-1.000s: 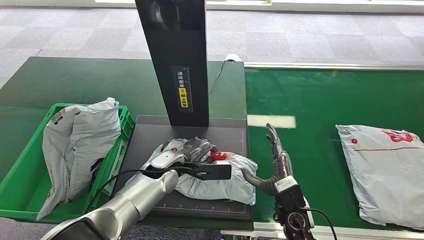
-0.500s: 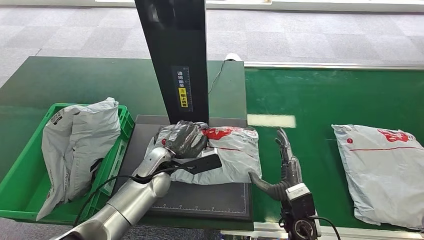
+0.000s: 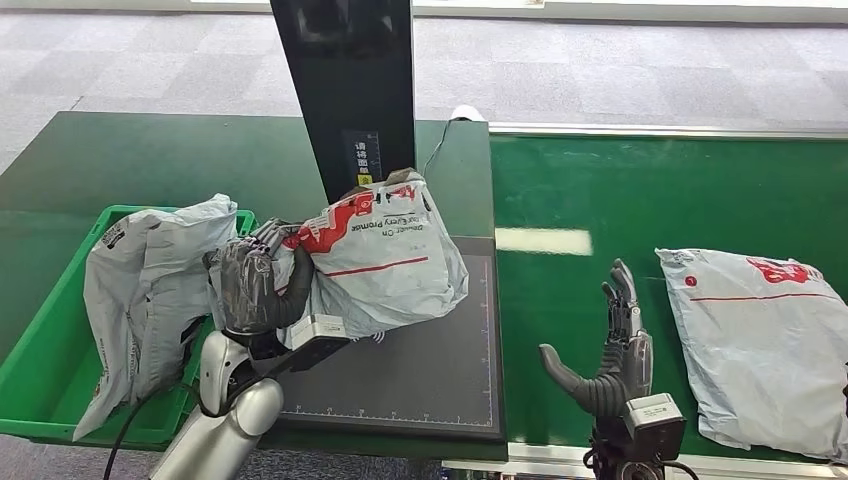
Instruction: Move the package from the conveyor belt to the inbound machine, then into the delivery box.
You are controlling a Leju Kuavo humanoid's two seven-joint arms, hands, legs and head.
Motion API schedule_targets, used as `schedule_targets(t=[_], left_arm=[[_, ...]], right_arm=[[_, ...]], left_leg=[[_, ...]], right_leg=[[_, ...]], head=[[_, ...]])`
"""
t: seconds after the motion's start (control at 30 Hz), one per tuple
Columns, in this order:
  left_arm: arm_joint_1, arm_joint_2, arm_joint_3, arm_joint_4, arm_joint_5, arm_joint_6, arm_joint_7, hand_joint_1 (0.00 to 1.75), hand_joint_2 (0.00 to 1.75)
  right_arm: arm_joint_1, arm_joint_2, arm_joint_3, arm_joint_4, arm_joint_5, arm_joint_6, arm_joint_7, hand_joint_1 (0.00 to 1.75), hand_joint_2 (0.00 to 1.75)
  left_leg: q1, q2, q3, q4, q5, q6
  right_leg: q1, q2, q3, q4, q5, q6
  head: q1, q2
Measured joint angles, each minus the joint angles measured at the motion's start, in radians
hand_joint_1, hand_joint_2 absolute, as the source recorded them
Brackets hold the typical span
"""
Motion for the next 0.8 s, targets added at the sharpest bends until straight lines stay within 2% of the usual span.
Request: schedule_targets(t=[0.23, 0.63, 0.73, 0.8], left_arm=[[0.037, 0.013, 0.03, -0.083, 0.0, 0.0, -0.002, 1.75, 1.75], [0.053, 0.018, 0.046, -0.115, 0.0, 0.01, -0.007, 1.75, 1.75], [0.08, 0.002, 0.092, -0.162, 0.026, 0.021, -0.043, 1.75, 1.75], [0.105, -0.019, 0.161, -0.217, 0.071, 0.022, -0.099, 1.75, 1.75]], right_arm=[[0.007, 0.003, -0.013, -0.023, -0.001, 0.0, 0.0, 0.0, 1.75], [0.008, 0.008, -0.017, -0.03, -0.002, 0.0, 0.0, 0.0, 1.75], [0.008, 0.008, -0.017, -0.03, 0.002, -0.011, 0.0, 0.0, 1.75], [0.008, 0.008, -0.018, -0.031, 0.003, -0.024, 0.0, 0.0, 1.75]], left_leg=[[0.0, 0.0, 0.0, 0.0, 0.0, 0.0], [0.0, 0.0, 0.0, 0.0, 0.0, 0.0], [0.0, 0.001, 0.0, 0.0, 0.0, 0.0], [0.0, 0.001, 0.0, 0.0, 0.0, 0.0]], right_leg=[[0.0, 0.0, 0.0, 0.0, 0.0, 0.0], [0.0, 0.0, 0.0, 0.0, 0.0, 0.0], [0.0, 0.001, 0.0, 0.0, 0.0, 0.0], [0.0, 0.001, 0.0, 0.0, 0.0, 0.0]], head=[[0.0, 0.0], [0.0, 0.0], [0.0, 0.0], [0.0, 0.0]])
